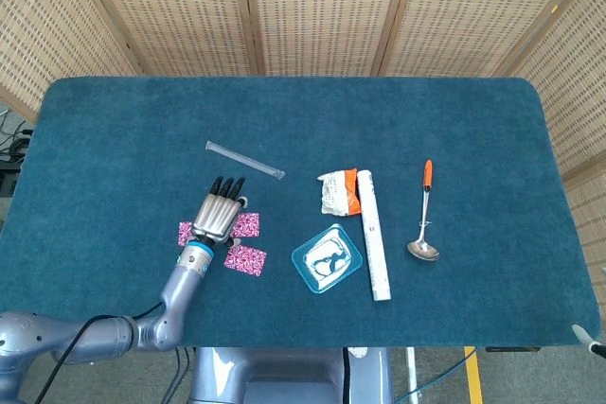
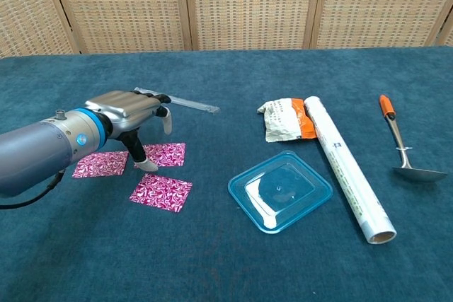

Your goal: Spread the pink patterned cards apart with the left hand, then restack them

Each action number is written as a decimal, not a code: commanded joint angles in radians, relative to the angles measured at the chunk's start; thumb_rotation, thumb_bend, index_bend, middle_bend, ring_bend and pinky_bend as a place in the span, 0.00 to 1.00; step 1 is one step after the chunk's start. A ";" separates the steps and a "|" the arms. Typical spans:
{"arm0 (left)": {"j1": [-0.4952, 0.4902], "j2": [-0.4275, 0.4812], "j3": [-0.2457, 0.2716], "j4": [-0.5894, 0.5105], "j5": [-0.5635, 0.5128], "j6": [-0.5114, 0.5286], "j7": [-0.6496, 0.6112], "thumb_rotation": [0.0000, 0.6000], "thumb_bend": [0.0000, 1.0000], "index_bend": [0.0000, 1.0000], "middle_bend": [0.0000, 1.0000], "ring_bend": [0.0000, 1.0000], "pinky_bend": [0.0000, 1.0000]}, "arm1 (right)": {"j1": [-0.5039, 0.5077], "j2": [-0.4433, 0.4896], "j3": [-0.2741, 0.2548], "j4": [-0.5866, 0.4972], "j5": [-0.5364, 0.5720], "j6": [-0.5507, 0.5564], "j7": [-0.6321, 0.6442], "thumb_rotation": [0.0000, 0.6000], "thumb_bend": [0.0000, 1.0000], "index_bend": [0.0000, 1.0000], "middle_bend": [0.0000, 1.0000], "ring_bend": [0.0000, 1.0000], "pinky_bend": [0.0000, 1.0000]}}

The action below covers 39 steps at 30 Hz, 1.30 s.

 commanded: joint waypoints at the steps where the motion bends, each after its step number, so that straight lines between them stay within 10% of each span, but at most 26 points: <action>1: -0.001 -0.005 -0.003 0.004 -0.004 0.000 0.004 0.88 0.17 0.31 0.00 0.00 0.00 | -0.001 -0.001 0.000 0.002 0.000 0.001 0.001 1.00 0.00 0.18 0.24 0.01 0.00; 39: 0.001 -0.042 -0.023 0.048 -0.069 -0.023 0.040 0.88 0.25 0.36 0.00 0.00 0.00 | -0.016 0.000 0.002 0.013 0.008 0.007 0.013 1.00 0.00 0.18 0.24 0.01 0.00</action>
